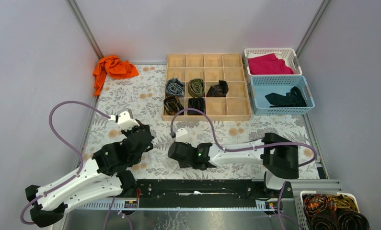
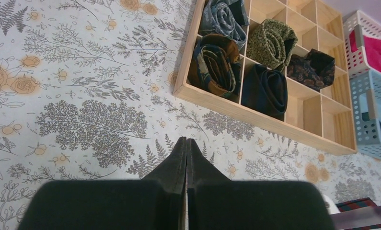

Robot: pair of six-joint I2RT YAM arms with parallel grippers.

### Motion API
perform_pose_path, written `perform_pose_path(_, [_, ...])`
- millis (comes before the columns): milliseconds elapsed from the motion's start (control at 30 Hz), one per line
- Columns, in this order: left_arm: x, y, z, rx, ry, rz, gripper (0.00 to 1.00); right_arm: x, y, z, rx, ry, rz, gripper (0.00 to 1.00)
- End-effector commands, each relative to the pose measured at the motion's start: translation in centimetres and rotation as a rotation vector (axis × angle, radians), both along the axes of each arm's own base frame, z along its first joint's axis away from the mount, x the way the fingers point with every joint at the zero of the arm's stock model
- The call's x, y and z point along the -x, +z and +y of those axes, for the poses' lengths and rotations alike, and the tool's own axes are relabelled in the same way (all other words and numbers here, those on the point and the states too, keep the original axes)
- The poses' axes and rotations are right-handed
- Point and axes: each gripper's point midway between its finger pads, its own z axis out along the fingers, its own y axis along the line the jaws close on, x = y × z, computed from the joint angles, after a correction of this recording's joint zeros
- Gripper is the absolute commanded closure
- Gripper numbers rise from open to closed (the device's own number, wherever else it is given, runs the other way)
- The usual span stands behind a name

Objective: Roll the ties
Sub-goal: Roll the tie at the center of the board.

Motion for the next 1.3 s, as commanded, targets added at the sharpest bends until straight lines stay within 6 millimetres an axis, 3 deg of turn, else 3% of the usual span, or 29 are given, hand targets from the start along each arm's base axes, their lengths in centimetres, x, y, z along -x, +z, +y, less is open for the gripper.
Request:
perform_pose_path(0, [-0.6, 0.2, -0.4, -0.039, -0.011, -0.017, 1.00, 1.8, 2.3, 2.5, -0.277, 0.020, 0.156, 0.77])
perform_pose_path(167, [-1.0, -0.5, -2.1, -0.036, -0.065, -0.012, 1.00, 2.3, 2.8, 2.0, -0.479, 0.002, 0.272, 0.78])
perform_pose_path(300, [-1.4, -0.6, -3.0, -0.049, -0.083, -0.002, 1.00, 2.8, 3.3, 0.3, -0.610, -0.028, 0.327, 0.78])
perform_pose_path(533, [-2.2, -0.8, -5.3, -0.043, -0.139, 0.001, 1.00, 3.5, 5.6, -1.7, -0.756, -0.040, 0.351, 0.78])
perform_pose_path(900, [-3.5, -3.4, -9.0, -0.079, -0.209, 0.052, 1.00, 3.9, 2.9, -4.9, -0.805, -0.133, 0.421, 0.78])
perform_pose_path(1167, [-4.0, -4.1, -10.4, -0.106, -0.235, 0.073, 1.00, 3.8, 2.3, -6.6, -0.874, -0.201, 0.426, 0.79])
perform_pose_path(1267, [-4.1, -4.1, -10.6, -0.104, -0.240, 0.072, 1.00, 3.6, 3.0, -7.0, -0.899, -0.197, 0.408, 0.78])
